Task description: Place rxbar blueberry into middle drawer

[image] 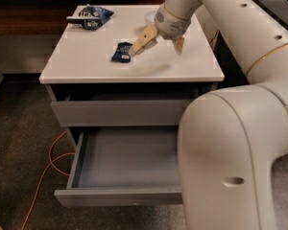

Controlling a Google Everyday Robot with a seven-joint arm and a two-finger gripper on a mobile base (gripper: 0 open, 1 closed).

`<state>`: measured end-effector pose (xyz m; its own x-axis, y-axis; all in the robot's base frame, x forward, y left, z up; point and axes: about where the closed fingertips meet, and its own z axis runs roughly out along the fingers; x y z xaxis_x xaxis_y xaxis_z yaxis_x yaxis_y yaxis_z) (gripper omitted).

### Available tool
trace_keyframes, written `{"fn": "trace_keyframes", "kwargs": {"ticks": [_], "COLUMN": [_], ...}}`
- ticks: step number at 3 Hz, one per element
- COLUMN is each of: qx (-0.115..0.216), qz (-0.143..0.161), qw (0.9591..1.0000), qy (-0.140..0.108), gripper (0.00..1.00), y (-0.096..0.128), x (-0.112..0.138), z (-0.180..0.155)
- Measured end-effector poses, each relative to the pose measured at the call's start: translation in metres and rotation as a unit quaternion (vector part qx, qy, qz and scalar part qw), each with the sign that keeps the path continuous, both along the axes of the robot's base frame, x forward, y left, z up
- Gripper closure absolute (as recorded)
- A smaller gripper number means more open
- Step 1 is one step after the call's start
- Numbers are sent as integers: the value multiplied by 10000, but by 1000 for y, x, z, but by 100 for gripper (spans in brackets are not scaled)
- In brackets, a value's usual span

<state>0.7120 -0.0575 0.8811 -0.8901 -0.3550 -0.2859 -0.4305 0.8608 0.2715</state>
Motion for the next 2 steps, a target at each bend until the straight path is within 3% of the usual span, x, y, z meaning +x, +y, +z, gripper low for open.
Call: {"fn": "trace_keyframes", "kwargs": {"ticks": [2], "qx": [-67], "qz": [-321], "qw": [9993], "qy": [201], "gripper": [0], "y": [47], "x": [38], "z": [-18]}}
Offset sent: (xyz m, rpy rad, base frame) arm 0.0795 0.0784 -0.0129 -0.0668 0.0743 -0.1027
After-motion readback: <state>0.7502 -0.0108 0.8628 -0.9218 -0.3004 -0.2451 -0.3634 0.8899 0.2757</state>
